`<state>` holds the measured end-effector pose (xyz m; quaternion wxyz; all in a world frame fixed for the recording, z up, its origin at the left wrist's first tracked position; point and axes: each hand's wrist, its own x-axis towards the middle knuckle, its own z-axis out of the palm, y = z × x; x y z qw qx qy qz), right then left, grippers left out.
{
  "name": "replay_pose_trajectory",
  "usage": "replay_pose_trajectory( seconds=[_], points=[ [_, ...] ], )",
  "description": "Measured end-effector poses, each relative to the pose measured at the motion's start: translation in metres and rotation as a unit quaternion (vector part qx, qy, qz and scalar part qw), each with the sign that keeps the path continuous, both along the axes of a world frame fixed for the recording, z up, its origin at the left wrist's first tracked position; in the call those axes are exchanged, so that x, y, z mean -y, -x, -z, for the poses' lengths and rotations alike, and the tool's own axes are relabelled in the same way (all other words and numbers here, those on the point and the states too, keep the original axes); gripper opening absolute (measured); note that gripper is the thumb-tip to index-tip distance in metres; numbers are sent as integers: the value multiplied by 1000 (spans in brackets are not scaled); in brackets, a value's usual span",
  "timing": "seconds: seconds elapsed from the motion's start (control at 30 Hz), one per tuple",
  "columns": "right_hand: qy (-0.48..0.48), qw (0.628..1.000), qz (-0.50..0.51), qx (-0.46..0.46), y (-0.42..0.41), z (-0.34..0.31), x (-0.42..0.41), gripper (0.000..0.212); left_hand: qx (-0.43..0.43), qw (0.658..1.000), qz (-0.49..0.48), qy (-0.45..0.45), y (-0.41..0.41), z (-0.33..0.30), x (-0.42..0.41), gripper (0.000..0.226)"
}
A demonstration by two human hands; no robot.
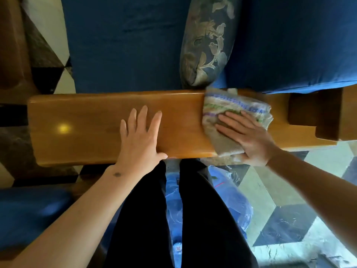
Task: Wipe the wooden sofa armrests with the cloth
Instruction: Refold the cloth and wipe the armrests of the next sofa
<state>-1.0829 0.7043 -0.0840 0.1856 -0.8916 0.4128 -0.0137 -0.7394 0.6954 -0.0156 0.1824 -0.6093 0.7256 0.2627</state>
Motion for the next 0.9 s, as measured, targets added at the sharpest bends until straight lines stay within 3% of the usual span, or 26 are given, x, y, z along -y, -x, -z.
replay_pose_trajectory(
  seconds=[0.13, 0.27, 0.47, 0.63, 0.7, 0.83, 0.9],
  points=[
    [39, 978, 201, 51, 26, 3, -15, 73, 8, 1000, 3, 7, 5, 1, 2, 123],
    [52, 937, 341, 64, -9, 6, -25, 75, 8, 1000, 11, 25, 1, 6, 3, 122],
    [51, 827, 554, 85, -86, 0, -27, 68, -16, 999, 14, 42, -6, 11, 1, 121],
    [37, 722, 687, 73, -158, -4, -6, 74, -53, 997, 3, 54, -27, 13, -1, 119],
    [24, 728, 681, 78, -189, -4, -3, 77, -59, 997, -13, 52, -48, 13, -4, 119],
    [21, 789, 610, 61, -230, 0, -13, 76, -64, 995, -55, 61, -92, 16, -10, 117],
    [16, 801, 596, 57, -251, 2, -14, 74, -75, 990, -100, 66, -114, 18, -13, 113]
  ],
)
